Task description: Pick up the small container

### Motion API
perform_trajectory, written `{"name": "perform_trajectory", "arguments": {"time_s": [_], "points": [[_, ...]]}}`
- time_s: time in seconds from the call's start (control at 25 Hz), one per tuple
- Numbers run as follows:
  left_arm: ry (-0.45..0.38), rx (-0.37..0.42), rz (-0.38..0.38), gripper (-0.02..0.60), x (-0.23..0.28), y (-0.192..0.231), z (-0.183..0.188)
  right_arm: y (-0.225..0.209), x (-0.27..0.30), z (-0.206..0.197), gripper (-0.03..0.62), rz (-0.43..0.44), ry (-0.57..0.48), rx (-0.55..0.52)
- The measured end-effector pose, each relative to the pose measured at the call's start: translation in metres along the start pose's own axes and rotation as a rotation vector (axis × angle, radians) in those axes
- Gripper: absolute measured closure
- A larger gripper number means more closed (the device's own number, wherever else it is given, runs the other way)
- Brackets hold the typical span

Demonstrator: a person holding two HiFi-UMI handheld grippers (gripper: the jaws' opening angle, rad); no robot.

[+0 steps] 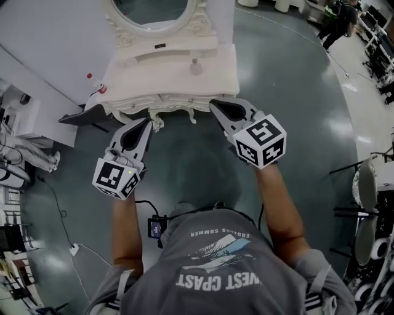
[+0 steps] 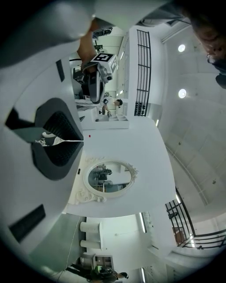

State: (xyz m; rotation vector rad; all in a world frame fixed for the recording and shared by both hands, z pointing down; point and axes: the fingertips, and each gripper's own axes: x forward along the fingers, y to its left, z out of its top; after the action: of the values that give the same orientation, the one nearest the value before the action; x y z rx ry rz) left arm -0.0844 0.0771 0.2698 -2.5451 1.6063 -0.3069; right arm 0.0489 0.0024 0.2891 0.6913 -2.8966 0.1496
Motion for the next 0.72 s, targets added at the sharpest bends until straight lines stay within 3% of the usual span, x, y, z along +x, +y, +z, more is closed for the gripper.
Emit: {"name": "perform_trajectory", "arguments": {"time_s": [0.24,0.72], "points": [[-0.004,-0.015,-0.053,0.564,0.038,0.012,-0.007,-0.026,0.003,-0.005,0.565,-0.053,0.015,0.015],[-0.081,-0.037,-0.252,0.563,0.148,0.067,-0.013,-0.094,0.030,-0.002,0.565,-0.261,0.061,0.017]]}}
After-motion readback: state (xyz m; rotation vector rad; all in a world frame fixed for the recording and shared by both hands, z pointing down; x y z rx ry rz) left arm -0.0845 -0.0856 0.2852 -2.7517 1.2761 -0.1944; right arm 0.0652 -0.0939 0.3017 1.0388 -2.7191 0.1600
